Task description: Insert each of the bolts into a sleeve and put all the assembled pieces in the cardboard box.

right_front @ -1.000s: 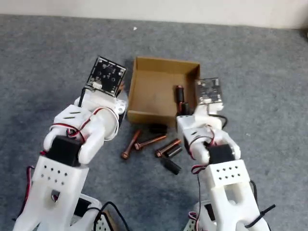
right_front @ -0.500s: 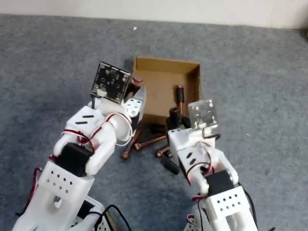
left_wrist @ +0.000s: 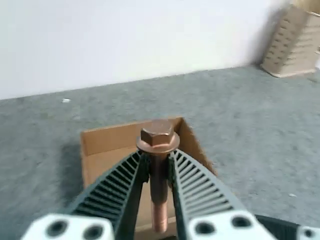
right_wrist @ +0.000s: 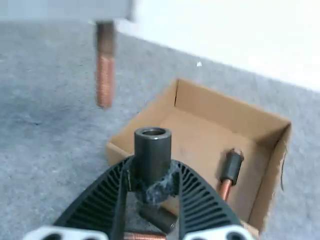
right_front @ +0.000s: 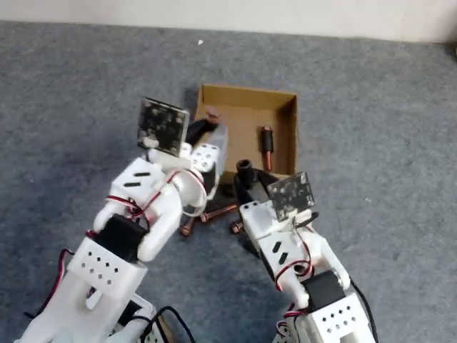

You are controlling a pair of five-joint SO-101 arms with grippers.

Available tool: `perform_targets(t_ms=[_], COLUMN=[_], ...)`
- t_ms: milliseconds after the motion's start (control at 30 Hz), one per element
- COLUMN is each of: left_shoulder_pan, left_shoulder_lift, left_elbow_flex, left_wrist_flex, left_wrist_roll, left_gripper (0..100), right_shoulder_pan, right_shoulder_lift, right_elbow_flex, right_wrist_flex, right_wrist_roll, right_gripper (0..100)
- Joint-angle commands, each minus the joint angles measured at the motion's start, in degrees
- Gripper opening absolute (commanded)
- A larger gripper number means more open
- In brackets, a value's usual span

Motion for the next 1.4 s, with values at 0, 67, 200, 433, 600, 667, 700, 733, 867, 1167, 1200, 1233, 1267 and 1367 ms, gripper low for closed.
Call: perform_targets(t_ms=[0, 67, 200, 433, 600, 667, 700, 733, 867, 1167, 1200, 1233, 1267, 1367], left_shoulder_pan=[4.5, 4.8, 5.4, 7.0, 7.1, 7.3, 7.3, 7.4, 8.6, 8.7, 8.7, 8.7, 8.6, 8.4], left_shoulder_lift=[-1.5, -1.5, -2.9, -9.3, -8.0, -7.3, -7.2, -7.1, -7.1, -7.5, -7.5, -7.5, -7.5, -7.5], left_elbow_flex=[-0.6, -0.9, -0.9, 2.3, 2.6, 2.6, 2.6, 2.6, 2.7, 6.3, 6.3, 6.4, 6.4, 7.2], left_wrist_flex=[-1.9, -1.9, -2.0, -2.0, -1.8, -1.8, -1.8, -1.8, -1.8, -1.9, -1.9, -1.8, -1.8, -1.8], left_wrist_roll=[0.6, 0.7, 0.8, 0.6, 0.7, 0.8, 0.8, 0.8, 0.8, 0.8, 0.8, 0.8, 0.8, 0.8], left_gripper=[1, 1, 1, 1, 1, 1, 1, 1, 1, 1, 1, 1, 1, 1], right_shoulder_pan=[-2.8, -3.6, -3.7, -3.6, -3.8, -3.8, -3.7, -3.8, -3.7, -1.1, -1.0, -0.8, -0.1, 1.6], right_shoulder_lift=[-2.9, -3.7, -4.9, -8.2, -13.2, -15.5, -16.9, -18.0, -18.9, -18.8, -18.8, -18.8, -18.8, -18.8], right_elbow_flex=[1.5, 2.7, 2.9, 3.0, 4.3, 4.8, 5.7, 6.2, 6.8, 6.8, 6.8, 6.8, 6.8, 6.8], right_wrist_flex=[-3.9, -4.9, -5.1, -4.7, -2.7, -2.6, -2.2, -1.7, -1.5, -1.5, -1.5, -1.5, -1.5, -1.5], right_wrist_roll=[3.0, 3.1, 3.1, 3.0, 3.1, 3.1, 3.1, 3.1, 3.2, 2.7, 2.7, 2.7, 2.7, 2.6], right_gripper=[0.5, 0.5, 0.5, 0.5, 0.5, 0.5, 0.5, 0.5, 0.5, 0.5, 0.5, 0.5, 0.5, 0.5])
